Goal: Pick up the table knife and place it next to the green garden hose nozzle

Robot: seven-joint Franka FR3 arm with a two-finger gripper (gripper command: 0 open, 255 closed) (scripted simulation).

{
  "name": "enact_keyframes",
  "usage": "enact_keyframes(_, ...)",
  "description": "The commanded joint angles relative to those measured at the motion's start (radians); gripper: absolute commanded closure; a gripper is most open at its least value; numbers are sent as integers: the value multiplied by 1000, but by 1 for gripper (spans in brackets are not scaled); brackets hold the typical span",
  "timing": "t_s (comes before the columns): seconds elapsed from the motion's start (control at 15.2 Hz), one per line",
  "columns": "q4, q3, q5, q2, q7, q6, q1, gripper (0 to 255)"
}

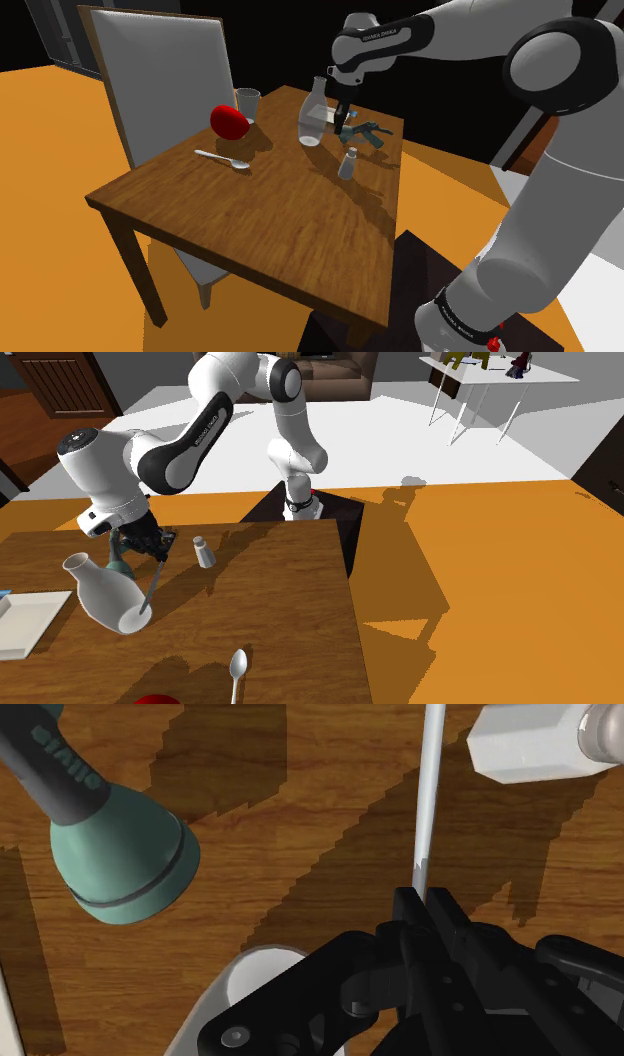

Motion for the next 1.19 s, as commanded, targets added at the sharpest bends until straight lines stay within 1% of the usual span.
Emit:
enact_keyframes(0.0,-22,1,1,7,2,29,1,255)
enact_keyframes(0.79,-115,2,9,67,0,182,-1,255)
enact_keyframes(1.12,-115,3,9,67,0,182,-1,255)
